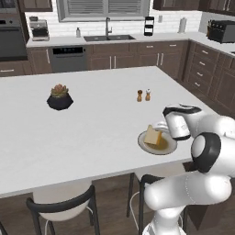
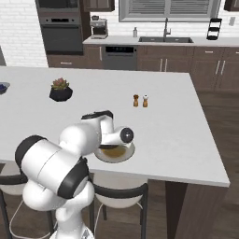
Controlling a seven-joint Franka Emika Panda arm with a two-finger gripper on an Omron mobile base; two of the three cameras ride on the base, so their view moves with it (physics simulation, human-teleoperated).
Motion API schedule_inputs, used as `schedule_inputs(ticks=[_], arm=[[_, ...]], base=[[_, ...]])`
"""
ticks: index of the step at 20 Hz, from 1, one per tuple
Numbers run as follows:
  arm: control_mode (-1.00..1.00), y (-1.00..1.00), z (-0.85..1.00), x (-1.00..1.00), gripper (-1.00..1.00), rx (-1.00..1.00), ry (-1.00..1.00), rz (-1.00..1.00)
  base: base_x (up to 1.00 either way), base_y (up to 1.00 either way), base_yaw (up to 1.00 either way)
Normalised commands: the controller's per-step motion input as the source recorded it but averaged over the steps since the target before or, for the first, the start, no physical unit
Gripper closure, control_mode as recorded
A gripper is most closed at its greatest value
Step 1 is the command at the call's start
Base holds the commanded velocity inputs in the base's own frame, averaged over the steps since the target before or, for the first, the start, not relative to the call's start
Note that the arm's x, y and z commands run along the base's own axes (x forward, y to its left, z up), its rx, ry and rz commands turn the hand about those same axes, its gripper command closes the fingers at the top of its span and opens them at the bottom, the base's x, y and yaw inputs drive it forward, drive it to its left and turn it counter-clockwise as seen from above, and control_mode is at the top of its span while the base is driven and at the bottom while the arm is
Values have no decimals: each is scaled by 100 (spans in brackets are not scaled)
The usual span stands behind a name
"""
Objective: Start the toaster. Once the lever pops up, take the bread to the plate on the dining counter.
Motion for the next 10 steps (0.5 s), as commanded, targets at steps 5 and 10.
schedule_inputs(ticks=[5,10], arm=[[-100,0,-39,-11,-100,1,0,0],[-100,-20,-5,-2,-100,0,1,-8]], base=[[0,0,0],[0,0,0]])
